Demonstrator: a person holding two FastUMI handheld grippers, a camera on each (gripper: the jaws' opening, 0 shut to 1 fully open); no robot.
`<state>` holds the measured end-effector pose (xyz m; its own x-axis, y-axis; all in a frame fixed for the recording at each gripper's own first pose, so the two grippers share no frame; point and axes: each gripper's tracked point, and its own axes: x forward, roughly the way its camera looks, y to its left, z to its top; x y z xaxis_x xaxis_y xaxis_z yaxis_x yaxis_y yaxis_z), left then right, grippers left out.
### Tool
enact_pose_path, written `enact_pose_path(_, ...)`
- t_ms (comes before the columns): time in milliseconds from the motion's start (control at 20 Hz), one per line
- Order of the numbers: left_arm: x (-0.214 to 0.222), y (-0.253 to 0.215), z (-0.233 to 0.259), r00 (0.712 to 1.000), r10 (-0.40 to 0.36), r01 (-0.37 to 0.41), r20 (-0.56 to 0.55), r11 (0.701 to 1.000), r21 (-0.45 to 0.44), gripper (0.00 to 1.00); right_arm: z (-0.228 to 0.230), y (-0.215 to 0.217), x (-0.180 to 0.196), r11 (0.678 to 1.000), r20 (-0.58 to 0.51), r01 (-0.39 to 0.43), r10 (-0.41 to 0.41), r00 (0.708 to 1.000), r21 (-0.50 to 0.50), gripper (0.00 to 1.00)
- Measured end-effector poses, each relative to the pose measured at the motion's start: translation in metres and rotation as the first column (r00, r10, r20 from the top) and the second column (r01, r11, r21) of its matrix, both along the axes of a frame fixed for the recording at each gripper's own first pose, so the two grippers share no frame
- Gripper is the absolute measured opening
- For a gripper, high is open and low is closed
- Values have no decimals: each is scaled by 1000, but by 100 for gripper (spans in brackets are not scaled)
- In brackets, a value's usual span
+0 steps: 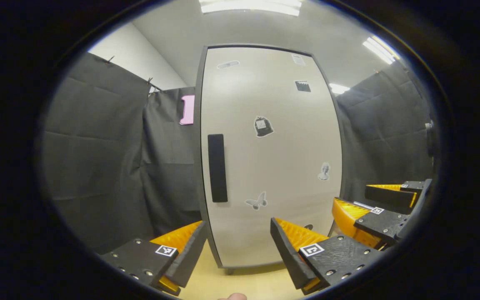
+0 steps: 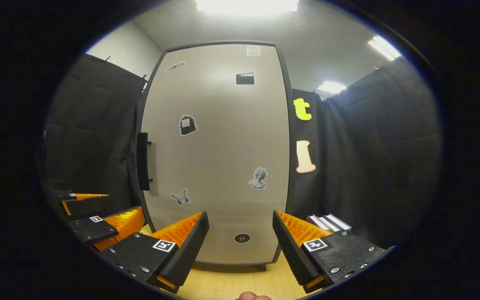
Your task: Open the cabinet door with the right hand, grasp the bottle in the cabinet with the left hand and place it on the coaster, then close the cabinet door with the right hand.
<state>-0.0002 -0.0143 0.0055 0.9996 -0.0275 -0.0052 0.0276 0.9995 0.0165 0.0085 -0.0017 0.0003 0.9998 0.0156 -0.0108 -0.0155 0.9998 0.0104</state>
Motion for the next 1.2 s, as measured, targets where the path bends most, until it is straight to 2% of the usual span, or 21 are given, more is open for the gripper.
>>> enact_pose_path(650, 5, 6, 0, 1000, -2, 2, 0, 1000, 7, 89, -4, 4, 7, 1000, -16, -5, 5, 1000, -2, 95)
enact_pose_path(1200, -14, 33, -11, 1000, 24, -24, -19, 1000, -15, 89, 9, 24, 34, 999, 5, -48, 49, 999, -21, 95)
